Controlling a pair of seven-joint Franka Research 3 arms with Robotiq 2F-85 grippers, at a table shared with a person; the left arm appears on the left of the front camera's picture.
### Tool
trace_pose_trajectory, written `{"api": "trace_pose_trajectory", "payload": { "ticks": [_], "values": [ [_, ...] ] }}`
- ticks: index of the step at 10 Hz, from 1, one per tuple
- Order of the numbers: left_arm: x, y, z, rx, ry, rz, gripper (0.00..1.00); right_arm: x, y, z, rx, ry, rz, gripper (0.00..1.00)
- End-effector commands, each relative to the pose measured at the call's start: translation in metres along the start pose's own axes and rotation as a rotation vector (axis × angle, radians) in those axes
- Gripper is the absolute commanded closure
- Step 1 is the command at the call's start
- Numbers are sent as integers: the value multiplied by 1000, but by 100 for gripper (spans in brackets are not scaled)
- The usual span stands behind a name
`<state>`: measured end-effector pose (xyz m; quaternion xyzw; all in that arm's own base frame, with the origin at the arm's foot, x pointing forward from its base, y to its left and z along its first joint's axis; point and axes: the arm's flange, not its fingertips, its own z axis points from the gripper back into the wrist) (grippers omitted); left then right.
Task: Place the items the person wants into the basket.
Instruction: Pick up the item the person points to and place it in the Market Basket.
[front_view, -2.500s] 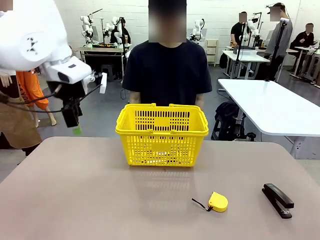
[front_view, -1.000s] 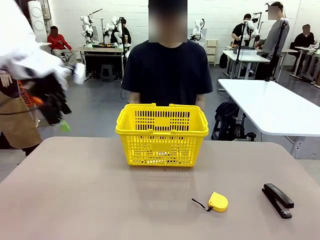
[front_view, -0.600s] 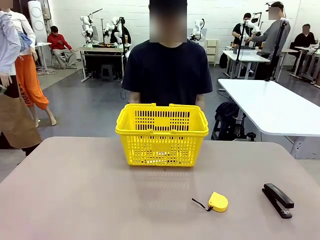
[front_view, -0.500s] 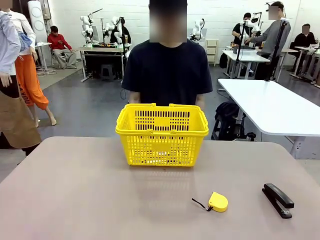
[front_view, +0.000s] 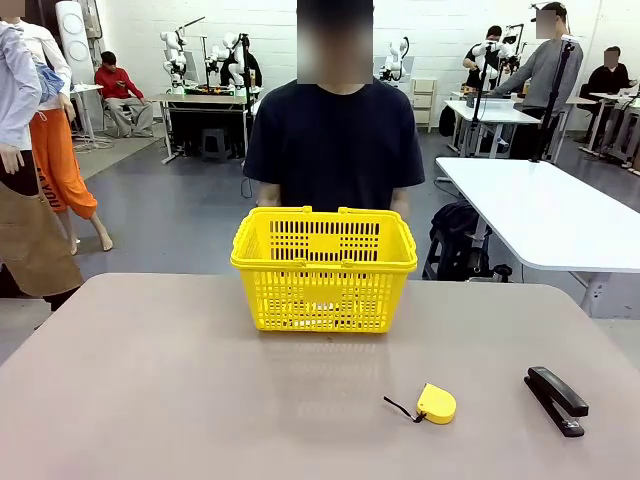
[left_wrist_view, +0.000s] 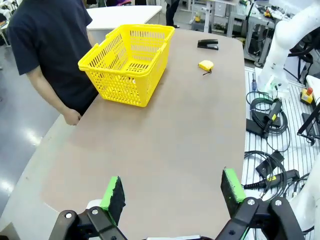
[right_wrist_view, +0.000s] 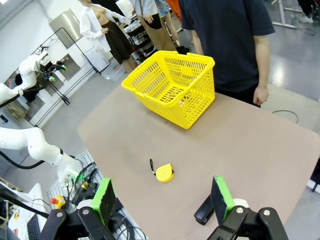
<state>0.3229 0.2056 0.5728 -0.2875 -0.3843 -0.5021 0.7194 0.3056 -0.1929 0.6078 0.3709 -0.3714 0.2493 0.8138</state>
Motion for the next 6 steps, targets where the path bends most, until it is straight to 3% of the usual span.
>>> {"api": "trace_pose_trajectory", "payload": {
  "ticks": [1, 2, 6],
  "values": [
    [1, -21, 0, 28, -8, -23, 0, 2, 0, -1, 19, -31, 13, 0],
    [0, 0, 0, 0, 0, 0, 0, 2, 0, -1, 19, -31, 13, 0],
    [0, 0, 0, 0, 0, 0, 0, 2, 0, -1, 19, -31, 13, 0]
  ]
}}
